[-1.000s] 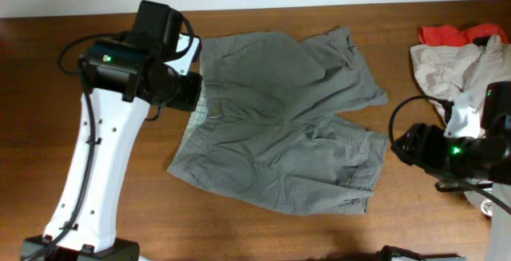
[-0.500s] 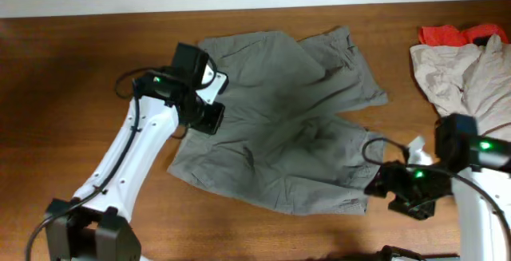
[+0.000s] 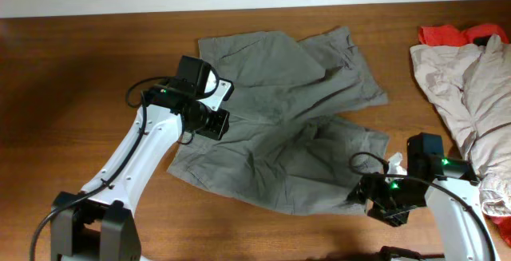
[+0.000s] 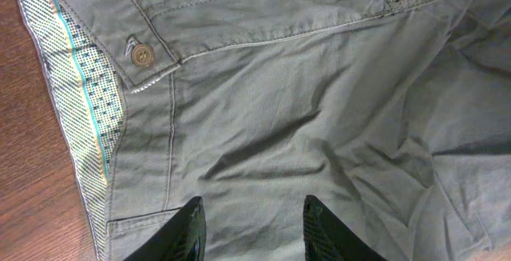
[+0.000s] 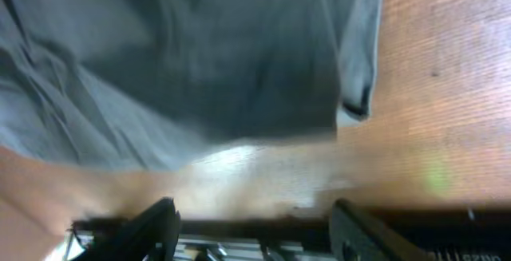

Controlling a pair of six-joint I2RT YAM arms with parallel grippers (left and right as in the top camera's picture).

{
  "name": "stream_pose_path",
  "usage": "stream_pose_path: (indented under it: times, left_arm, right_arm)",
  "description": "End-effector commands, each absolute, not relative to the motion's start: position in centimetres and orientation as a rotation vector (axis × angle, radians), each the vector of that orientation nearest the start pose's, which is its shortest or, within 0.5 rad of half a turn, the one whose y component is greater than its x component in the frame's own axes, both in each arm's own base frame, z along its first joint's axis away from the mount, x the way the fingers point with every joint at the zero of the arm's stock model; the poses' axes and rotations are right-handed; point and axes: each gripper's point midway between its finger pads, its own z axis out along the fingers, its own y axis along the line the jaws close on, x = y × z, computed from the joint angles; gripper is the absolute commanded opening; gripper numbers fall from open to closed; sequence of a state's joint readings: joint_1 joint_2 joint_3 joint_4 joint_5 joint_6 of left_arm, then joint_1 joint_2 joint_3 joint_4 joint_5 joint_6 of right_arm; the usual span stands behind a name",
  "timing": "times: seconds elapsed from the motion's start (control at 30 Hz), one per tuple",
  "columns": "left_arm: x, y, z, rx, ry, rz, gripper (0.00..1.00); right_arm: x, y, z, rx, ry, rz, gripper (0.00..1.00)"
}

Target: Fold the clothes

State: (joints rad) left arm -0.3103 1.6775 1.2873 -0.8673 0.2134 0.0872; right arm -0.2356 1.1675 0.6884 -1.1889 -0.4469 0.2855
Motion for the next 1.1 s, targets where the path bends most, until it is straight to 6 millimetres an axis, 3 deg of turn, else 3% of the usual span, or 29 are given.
stream_pose_path:
  times: [0.0, 0.1, 0.17, 0.3, 0.43, 0.6, 0.63, 0.7, 0.73, 0.8, 1.07]
  left_arm:
    - [34.2, -15.2, 10.4, 0.639, 2.767, -0.376, 0.39]
    - [34.3, -15.2, 10.4, 0.639, 2.764, -0.376, 0.4]
    - [34.3, -15.3, 10.4, 0.64, 2.761, -0.387, 0.39]
    - [34.4, -15.6, 10.5, 0.643, 2.75, -0.408, 0.39]
    - [34.3, -15.7, 10.6, 0.643, 2.75, -0.413, 0.4]
    - [34.3, -15.7, 10.6, 0.643, 2.75, -0.413, 0.39]
    - [34.3, -15.7, 10.6, 0.643, 2.75, -0.412, 0.39]
    - [34.3, -15.7, 10.6, 0.643, 2.75, -0.412, 0.39]
    - [34.3, -15.7, 10.6, 0.643, 2.75, -0.413, 0.4]
    - [34.3, -15.7, 10.6, 0.643, 2.75, -0.413, 0.39]
    - [34.3, -15.7, 10.6, 0.643, 2.75, -0.412, 0.39]
  right_arm:
    - [16.0, 3.6, 6.4, 0.997, 2.985, 0.675, 0.65]
    - [17.0, 1.8, 5.6, 1.039, 2.94, 0.521, 0.61]
    - [17.8, 1.6, 5.6, 1.017, 2.91, 0.523, 0.4]
    - [20.8, 2.6, 6.9, 0.925, 2.8, 0.672, 0.11]
    - [24.6, 4.2, 10.2, 0.715, 2.65, 0.872, 0.05]
    - [27.3, 3.5, 12.1, 0.633, 2.545, 0.84, 0.11]
    - [27.2, 3.4, 12.0, 0.636, 2.548, 0.836, 0.18]
    - [26.5, 3.3, 11.5, 0.668, 2.585, 0.82, 0.44]
    - [25.8, 3.2, 11.0, 0.689, 2.615, 0.794, 0.53]
    - [24.9, 3.0, 10.4, 0.671, 2.665, 0.753, 0.6]
    - [20.9, 2.1, 8.6, 0.703, 2.852, 0.605, 0.6]
